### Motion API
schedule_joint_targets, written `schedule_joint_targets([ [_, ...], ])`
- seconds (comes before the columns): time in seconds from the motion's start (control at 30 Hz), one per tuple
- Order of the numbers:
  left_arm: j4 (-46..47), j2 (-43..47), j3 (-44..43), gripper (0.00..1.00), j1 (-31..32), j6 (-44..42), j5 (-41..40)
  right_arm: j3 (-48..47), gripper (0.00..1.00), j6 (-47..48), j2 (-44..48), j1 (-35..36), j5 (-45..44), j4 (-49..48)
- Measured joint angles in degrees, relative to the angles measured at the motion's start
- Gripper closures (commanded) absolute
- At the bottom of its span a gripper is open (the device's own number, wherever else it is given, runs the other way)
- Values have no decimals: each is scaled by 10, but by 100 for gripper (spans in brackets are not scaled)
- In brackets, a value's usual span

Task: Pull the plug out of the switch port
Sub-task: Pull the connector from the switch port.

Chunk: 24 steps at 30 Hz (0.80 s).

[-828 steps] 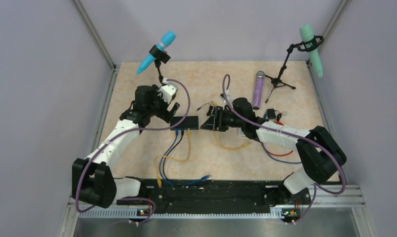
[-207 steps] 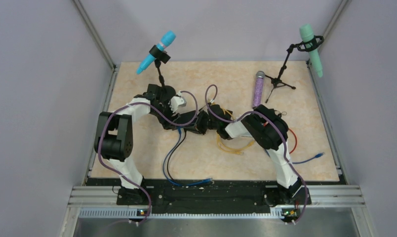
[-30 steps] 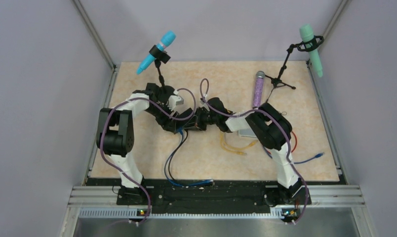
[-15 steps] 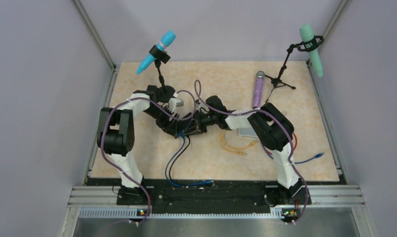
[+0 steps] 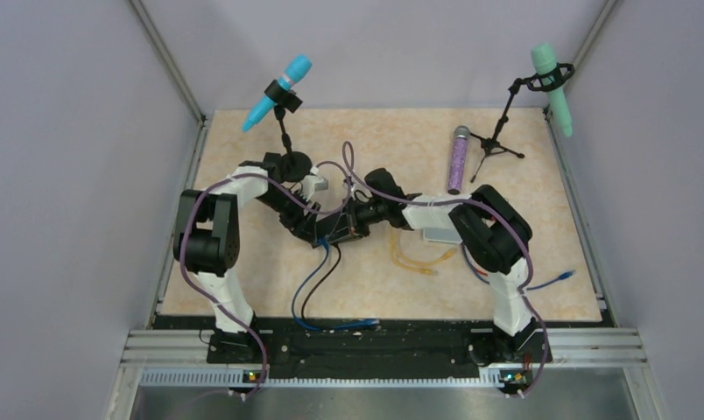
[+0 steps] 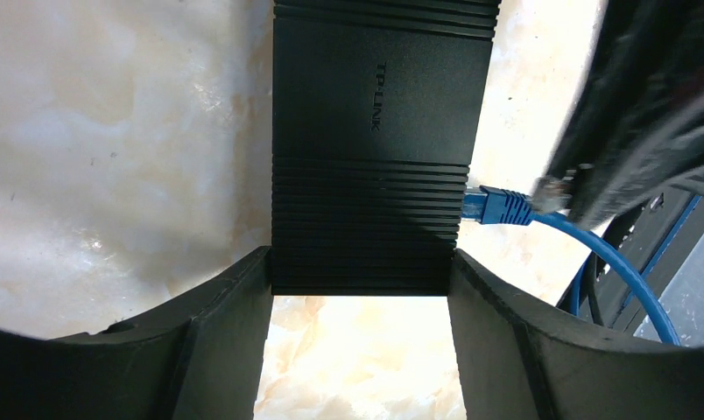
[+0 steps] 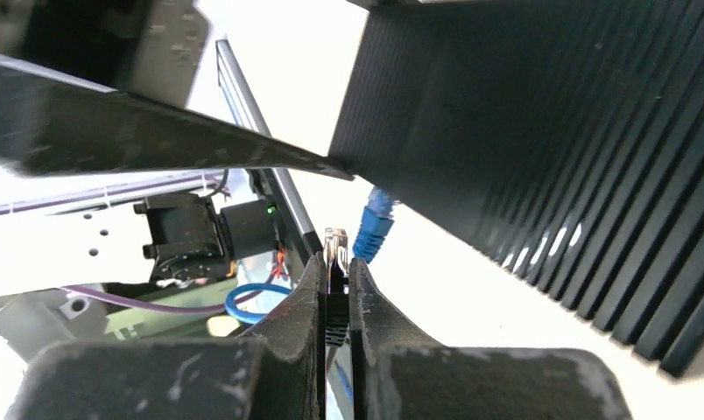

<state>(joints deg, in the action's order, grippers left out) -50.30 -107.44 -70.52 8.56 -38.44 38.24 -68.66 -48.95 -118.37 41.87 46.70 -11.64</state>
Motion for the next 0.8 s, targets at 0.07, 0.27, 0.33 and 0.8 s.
schedule_joint_targets([
  [0.07, 2, 0, 1, 100, 0, 0, 1, 5, 100, 10, 23, 0, -16, 11],
  [0.27, 7, 0, 3, 100, 0, 5, 7, 16, 100, 13, 73, -2, -23, -10],
  [0.33, 10, 2, 6, 100, 1, 8, 9, 36, 100, 11, 84, -2, -33, -20],
  [0.8, 38, 24, 31, 1, 7, 25, 3, 132, 100, -13, 189, -20, -94, -78],
])
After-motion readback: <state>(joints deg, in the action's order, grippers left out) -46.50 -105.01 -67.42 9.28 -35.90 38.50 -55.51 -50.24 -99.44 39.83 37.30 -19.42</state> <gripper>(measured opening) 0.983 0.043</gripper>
